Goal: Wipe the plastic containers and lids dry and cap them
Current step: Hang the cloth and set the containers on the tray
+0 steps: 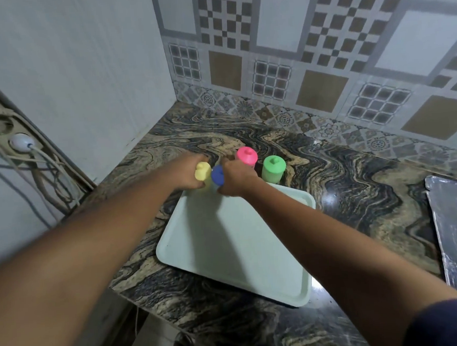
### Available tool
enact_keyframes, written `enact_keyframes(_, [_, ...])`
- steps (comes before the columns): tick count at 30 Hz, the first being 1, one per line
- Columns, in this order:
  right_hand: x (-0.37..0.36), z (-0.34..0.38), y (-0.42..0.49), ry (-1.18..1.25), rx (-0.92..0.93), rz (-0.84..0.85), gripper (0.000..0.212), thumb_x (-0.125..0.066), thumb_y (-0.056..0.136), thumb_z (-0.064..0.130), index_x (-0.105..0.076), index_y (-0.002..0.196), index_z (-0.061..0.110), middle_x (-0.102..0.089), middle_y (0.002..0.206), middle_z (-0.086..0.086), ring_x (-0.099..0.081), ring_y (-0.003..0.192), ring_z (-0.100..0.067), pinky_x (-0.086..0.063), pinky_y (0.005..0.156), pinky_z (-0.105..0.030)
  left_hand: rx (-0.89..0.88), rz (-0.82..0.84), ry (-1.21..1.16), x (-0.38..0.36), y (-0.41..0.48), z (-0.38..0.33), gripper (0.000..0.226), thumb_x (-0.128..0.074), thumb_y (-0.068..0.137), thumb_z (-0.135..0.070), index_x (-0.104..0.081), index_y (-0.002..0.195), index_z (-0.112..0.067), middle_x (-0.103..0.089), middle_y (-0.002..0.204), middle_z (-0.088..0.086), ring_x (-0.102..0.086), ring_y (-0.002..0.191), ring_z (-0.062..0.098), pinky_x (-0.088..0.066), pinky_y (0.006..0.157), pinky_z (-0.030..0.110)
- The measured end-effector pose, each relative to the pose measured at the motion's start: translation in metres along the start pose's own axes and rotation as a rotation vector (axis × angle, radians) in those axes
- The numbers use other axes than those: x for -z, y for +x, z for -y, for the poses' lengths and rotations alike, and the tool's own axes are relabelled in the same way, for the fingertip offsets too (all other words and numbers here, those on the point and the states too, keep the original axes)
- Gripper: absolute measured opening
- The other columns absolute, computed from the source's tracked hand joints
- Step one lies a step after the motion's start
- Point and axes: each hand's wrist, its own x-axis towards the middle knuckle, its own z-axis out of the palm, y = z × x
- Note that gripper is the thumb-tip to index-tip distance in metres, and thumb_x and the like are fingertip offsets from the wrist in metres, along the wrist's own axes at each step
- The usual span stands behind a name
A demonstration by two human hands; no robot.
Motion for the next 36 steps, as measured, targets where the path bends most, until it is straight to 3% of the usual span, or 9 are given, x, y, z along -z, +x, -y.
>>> enact_keyframes(6, [-0.016,-0.002,0.002,0.007,-0.023,0.005,0.063,-0.074,0.084,0.025,-0.046,0.135,0.004,-0.064,0.126,-0.017,-0.062,0.117,-0.037,-0.049,0.085,-0.037,0.019,0.019,-0.052,-0.017,0.001,0.007,0.069,-0.083,0.073,-0.027,-0.054,0.134,-0.013,-0.060,0.124,0.016,-0.056,0.109,0.032,-0.044,0.082,0.033])
enact_keyframes(12, [-0.014,0.000,0.001,-0.003,-0.030,0.005,0.060,-0.073,0.085,0.026,-0.045,0.135,0.005,-0.063,0.129,-0.016,-0.061,0.119,-0.036,-0.049,0.085,-0.037,0.048,0.017,-0.067,-0.022,0.002,0.010,0.080,-0.080,0.075,-0.033,-0.042,0.145,-0.021,-0.052,0.135,0.015,-0.052,0.121,0.032,-0.047,0.095,0.039])
enact_keyframes(15, [-0.013,0.001,0.000,-0.024,-0.028,0.021,0.069,-0.076,0.084,0.030,-0.041,0.139,0.006,-0.063,0.131,-0.015,-0.061,0.119,-0.036,-0.047,0.083,-0.036,0.044,0.047,0.004,-0.018,-0.001,0.012,0.094,-0.079,0.070,-0.045,-0.034,0.150,-0.027,-0.049,0.144,0.012,-0.048,0.128,0.032,-0.045,0.100,0.043])
enact_keyframes(19, [0.003,-0.001,-0.008,-0.014,-0.026,0.021,0.082,-0.083,0.078,0.037,-0.040,0.142,0.008,-0.061,0.131,-0.015,-0.061,0.120,-0.036,-0.051,0.088,-0.039,0.074,0.020,0.123,0.002,-0.005,0.006,0.100,-0.058,0.067,-0.066,-0.021,0.155,-0.035,-0.037,0.155,0.009,-0.029,0.142,0.036,-0.037,0.108,0.053])
enact_keyframes(25, [0.056,-0.019,-0.023,0.081,-0.089,-0.078,0.087,-0.084,0.076,0.043,-0.040,0.144,0.011,-0.056,0.133,-0.020,-0.057,0.123,-0.039,-0.051,0.095,-0.046,-0.037,-0.168,-0.005,0.043,0.013,-0.041,0.077,-0.065,0.083,-0.046,-0.036,0.151,-0.027,-0.045,0.152,0.007,-0.037,0.140,0.032,-0.039,0.109,0.046])
enact_keyframes(28, [0.073,-0.042,-0.031,0.095,-0.138,-0.154,0.069,-0.075,0.082,0.038,-0.045,0.138,0.012,-0.058,0.129,-0.019,-0.060,0.120,-0.039,-0.051,0.092,-0.044,-0.076,-0.139,-0.048,0.044,0.026,-0.070,0.077,-0.066,0.081,-0.039,-0.037,0.150,-0.021,-0.046,0.151,0.010,-0.042,0.138,0.032,-0.042,0.108,0.047])
enact_keyframes(30, [0.077,-0.059,-0.035,0.090,-0.180,-0.174,0.072,-0.078,0.080,0.040,-0.045,0.139,0.013,-0.059,0.129,-0.018,-0.059,0.121,-0.037,-0.051,0.093,-0.045,-0.096,-0.127,-0.049,0.040,0.034,-0.081,0.074,-0.065,0.080,-0.036,-0.040,0.149,-0.018,-0.048,0.149,0.011,-0.047,0.135,0.031,-0.044,0.107,0.046])
enact_keyframes(34, [0.074,-0.087,-0.043,0.077,-0.243,-0.162,0.078,-0.079,0.080,0.045,-0.043,0.141,0.011,-0.056,0.131,-0.021,-0.057,0.122,-0.041,-0.050,0.096,-0.047,-0.029,-0.131,-0.162,0.021,0.050,-0.086,0.058,-0.065,0.087,-0.015,-0.051,0.143,-0.013,-0.062,0.134,0.013,-0.062,0.115,0.030,-0.048,0.093,0.029])
enact_keyframes(36, [0.067,-0.097,-0.042,0.068,-0.262,-0.133,0.077,-0.079,0.082,0.044,-0.042,0.140,0.010,-0.054,0.131,-0.021,-0.056,0.121,-0.042,-0.050,0.095,-0.046,0.013,-0.113,-0.217,0.010,0.058,-0.084,0.053,-0.064,0.087,-0.011,-0.055,0.139,-0.013,-0.064,0.132,0.010,-0.063,0.116,0.029,-0.043,0.087,0.021])
